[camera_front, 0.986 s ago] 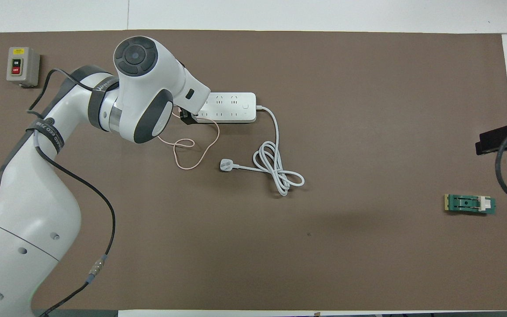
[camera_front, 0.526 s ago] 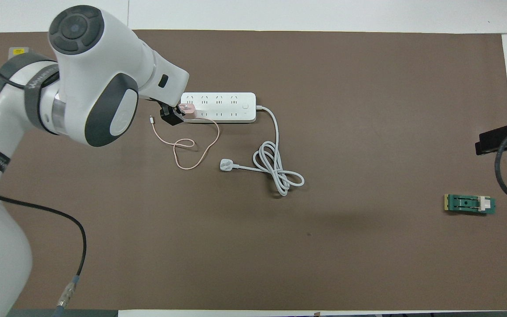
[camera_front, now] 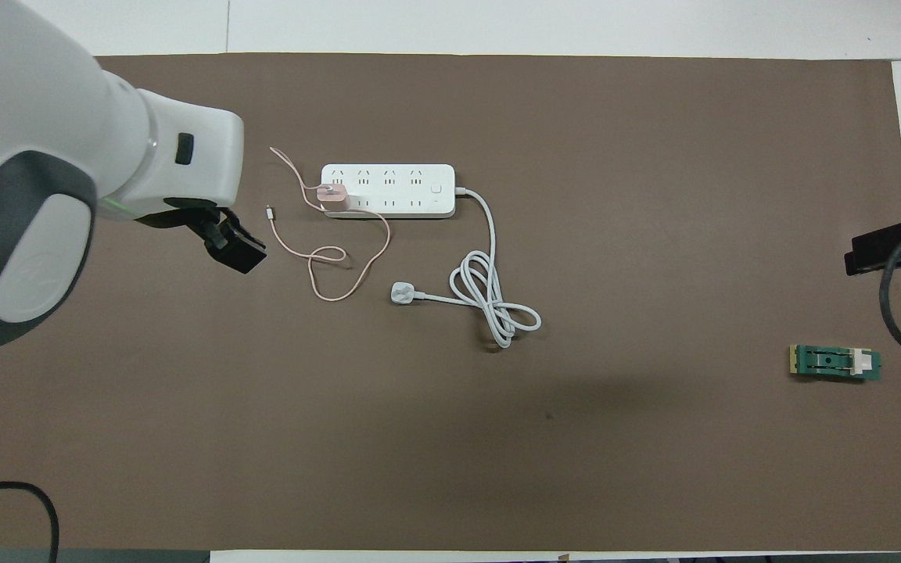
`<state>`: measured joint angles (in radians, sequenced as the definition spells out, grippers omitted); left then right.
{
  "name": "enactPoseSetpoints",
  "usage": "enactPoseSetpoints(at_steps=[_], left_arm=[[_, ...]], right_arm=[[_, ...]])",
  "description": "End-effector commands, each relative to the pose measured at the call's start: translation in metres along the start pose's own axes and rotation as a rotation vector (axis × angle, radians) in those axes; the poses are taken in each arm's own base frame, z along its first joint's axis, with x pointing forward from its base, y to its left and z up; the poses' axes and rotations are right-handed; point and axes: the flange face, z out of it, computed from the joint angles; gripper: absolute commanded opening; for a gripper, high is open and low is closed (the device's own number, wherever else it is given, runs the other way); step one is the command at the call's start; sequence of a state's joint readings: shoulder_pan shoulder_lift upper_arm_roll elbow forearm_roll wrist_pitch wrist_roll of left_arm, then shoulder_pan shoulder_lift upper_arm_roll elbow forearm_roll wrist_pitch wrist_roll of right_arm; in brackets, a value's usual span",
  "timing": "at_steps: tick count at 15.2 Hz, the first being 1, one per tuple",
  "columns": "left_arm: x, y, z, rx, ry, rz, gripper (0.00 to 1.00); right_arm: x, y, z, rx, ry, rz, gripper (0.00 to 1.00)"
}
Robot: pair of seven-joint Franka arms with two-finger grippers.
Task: Plug charger into power strip
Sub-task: 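Open the left gripper and pull it back from the charger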
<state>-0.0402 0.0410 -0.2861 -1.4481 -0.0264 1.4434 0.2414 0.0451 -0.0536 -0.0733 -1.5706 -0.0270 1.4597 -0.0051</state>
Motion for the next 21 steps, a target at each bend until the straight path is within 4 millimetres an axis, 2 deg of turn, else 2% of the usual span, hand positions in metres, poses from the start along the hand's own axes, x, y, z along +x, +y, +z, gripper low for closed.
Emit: enactPoseSetpoints(at_steps=[1, 2, 5, 6, 8, 10, 12, 14, 18, 19, 21], left_arm=[[-0.030, -0.030, -0.010, -0.009, -0.004, -0.312, 1.00], [-0.033, -0.034, -0.013, -0.006, 0.006, -0.389, 1.00], [-0.051, -0.046, -0.021, 0.008, 0.002, -0.464, 1.00], [-0.056, -0.043, -0.022, 0.009, -0.009, -0.469, 1.00], [-0.054, -0.040, -0.018, 0.011, -0.007, -0.482, 1.00], [-0.053, -0.048, -0.017, 0.014, 0.018, -0.496, 1.00], [-0.061, -0.067, -0.017, 0.010, 0.015, -0.533, 1.00], [-0.060, -0.070, -0.016, 0.009, 0.014, -0.537, 1.00], [-0.062, -0.089, -0.008, -0.001, -0.011, -0.567, 1.00], [-0.059, -0.094, -0.003, -0.005, -0.019, -0.570, 1.00], [-0.050, -0.090, 0.002, 0.010, -0.026, -0.553, 1.00]], right_arm=[[-0.002, 0.002, 0.000, 0.011, -0.009, 0.017, 1.00], [-0.002, 0.002, 0.000, 0.013, -0.009, 0.018, 1.00], [-0.002, 0.002, 0.000, 0.013, -0.009, 0.017, 1.00], [-0.002, 0.002, 0.000, 0.013, -0.009, 0.018, 1.00], [-0.002, 0.002, 0.000, 0.013, -0.009, 0.018, 1.00], [-0.002, 0.002, 0.000, 0.013, -0.009, 0.017, 1.00], [-0.002, 0.002, 0.000, 0.013, -0.009, 0.018, 1.00], [-0.002, 0.001, 0.000, 0.013, -0.009, 0.017, 1.00], [-0.002, 0.002, 0.000, 0.012, -0.009, 0.019, 1.00], [-0.002, 0.002, 0.000, 0.013, -0.009, 0.018, 1.00], [-0.002, 0.002, 0.000, 0.013, -0.009, 0.018, 1.00]])
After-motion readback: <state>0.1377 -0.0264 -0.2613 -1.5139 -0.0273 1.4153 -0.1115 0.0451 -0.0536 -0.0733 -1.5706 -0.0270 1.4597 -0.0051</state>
